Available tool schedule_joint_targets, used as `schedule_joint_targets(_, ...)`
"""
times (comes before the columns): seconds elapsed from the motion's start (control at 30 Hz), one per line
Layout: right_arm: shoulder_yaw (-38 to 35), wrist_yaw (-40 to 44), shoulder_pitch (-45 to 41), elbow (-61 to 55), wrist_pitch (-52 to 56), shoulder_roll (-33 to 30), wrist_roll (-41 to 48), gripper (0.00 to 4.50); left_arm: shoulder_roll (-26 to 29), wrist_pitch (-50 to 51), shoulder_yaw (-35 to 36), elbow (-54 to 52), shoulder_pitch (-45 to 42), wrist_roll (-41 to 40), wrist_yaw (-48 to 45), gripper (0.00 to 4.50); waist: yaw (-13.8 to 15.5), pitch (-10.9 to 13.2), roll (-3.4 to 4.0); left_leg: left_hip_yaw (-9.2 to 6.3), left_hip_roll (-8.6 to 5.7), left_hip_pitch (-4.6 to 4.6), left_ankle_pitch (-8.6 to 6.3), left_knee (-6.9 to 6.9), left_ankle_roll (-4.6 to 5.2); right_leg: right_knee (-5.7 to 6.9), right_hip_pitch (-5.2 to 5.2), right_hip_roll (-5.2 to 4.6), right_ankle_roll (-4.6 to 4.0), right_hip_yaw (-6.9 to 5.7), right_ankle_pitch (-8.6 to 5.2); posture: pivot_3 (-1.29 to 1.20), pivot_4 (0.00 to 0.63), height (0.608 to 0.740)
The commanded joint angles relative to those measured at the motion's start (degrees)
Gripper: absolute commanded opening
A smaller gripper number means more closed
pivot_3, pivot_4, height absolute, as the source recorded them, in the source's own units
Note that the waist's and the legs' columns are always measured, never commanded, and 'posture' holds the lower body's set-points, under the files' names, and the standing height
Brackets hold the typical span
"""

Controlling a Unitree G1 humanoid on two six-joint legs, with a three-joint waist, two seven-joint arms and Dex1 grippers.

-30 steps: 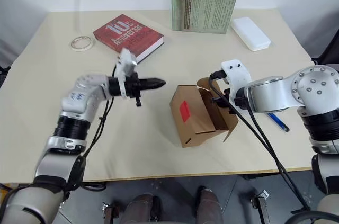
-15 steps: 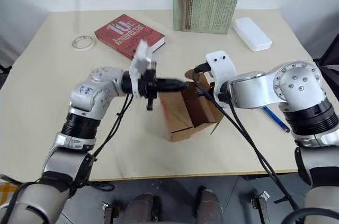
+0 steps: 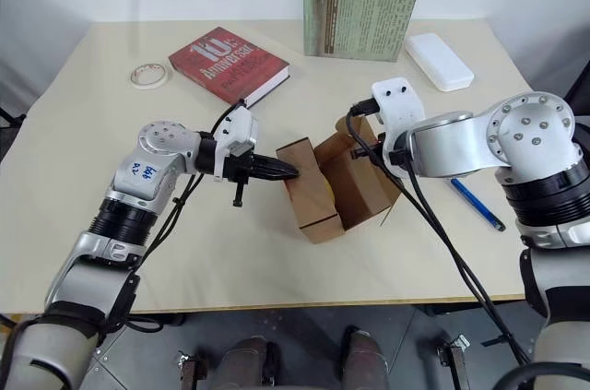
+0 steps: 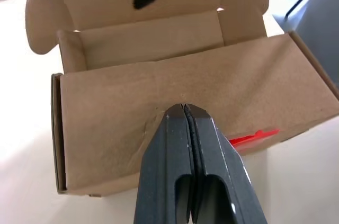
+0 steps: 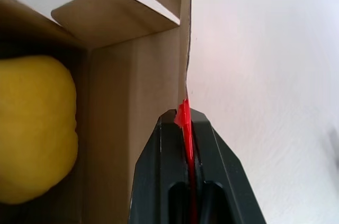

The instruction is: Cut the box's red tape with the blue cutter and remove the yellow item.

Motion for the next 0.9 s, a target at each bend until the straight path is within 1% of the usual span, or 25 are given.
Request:
schedule_joint_targets(0.03, -2.6, 0.9, -0.6, -0.7, 0.0, -0.6, 1.0, 0.03, 0.7, -0.1, -5.1, 2.2, 1.9, 5.4, -1.5, 0.00, 0.0, 0.0, 0.00, 0.00, 0.00, 0.00, 0.00, 0.00, 0.00, 0.00, 0.00, 0.00, 0.00, 0.00, 0.00, 0.00, 0.150, 0.740)
schedule_joint_targets(0.2, -4.0, 0.8, 1.2, 0.1, -0.4, -1.0, 1.0, 0.03, 1.9, -1.7, -6.4, 2.1, 2.6, 7.5, -2.4, 0.00, 0.0, 0.0, -0.02, 0.00, 0.00, 0.05, 0.00, -0.01, 0.00, 0.03, 0.03, 0.00, 0.00, 0.00, 0.00, 0.00, 0.150, 0.740)
schedule_joint_targets(0.33, -6.6, 1.2, 6.3, 1.2, -1.1, -1.4, 1.0, 0.03, 2.3, -2.7, -7.4, 1.4, 3.7, 8.5, -2.6, 0.00, 0.2, -0.2, -0.16, -0.02, 0.00, 0.08, -0.01, -0.01, 0.01, -0.01, 0.10, 0.00, 0.00, -0.01, 0.00, 0.00, 0.150, 0.740)
schedule_joint_targets(0.4, -8.9, 1.0, 9.9, 2.5, -1.7, -1.3, 1.0, 0.03, 2.3, -2.1, -7.6, 0.0, 4.5, 8.2, -2.8, 0.00, 0.2, -0.3, -0.21, -0.03, 0.00, 0.11, -0.01, -0.01, 0.01, -0.01, 0.13, 0.00, 0.00, -0.02, 0.00, 0.00, 0.150, 0.740)
schedule_joint_targets(0.47, -10.2, 0.7, 11.6, 3.1, -2.0, -1.1, 1.0, 0.03, 2.3, -1.4, -7.5, -1.0, 5.0, 8.1, -3.0, 0.00, 0.3, -0.3, -0.19, -0.04, 0.00, 0.12, -0.01, -0.02, 0.01, -0.01, 0.17, 0.00, 0.00, -0.02, 0.00, 0.00, 0.150, 0.740)
schedule_joint_targets(0.53, -11.3, 0.4, 12.7, 3.3, -2.7, 0.1, 1.0, 0.03, 2.1, -1.2, -7.3, -1.2, 5.2, 8.1, -2.7, 0.00, 0.3, -0.3, -0.18, -0.03, -0.01, 0.12, -0.01, -0.01, 0.01, -0.02, 0.17, -0.01, 0.00, -0.01, 0.00, 0.00, 0.150, 0.740)
schedule_joint_targets(0.77, -11.7, -0.3, 18.1, 0.8, -3.9, 4.1, 1.0, 0.03, 1.1, 0.1, -7.2, -1.7, 6.3, 7.9, -1.9, 0.00, 0.4, -0.4, -0.20, -0.05, -0.01, 0.15, -0.01, -0.01, 0.02, -0.03, 0.22, -0.01, 0.01, -0.02, 0.01, 0.00, 0.150, 0.740)
schedule_joint_targets(0.9, -12.1, -1.3, 20.2, -0.6, -4.6, 5.5, 1.0, 0.03, 1.7, 0.1, -8.1, -1.7, 7.2, 8.9, -2.5, 0.00, 0.5, -0.4, -0.18, -0.09, -0.02, 0.16, -0.01, 0.00, 0.02, -0.03, 0.25, -0.01, 0.01, -0.02, 0.01, 0.00, 0.150, 0.740)
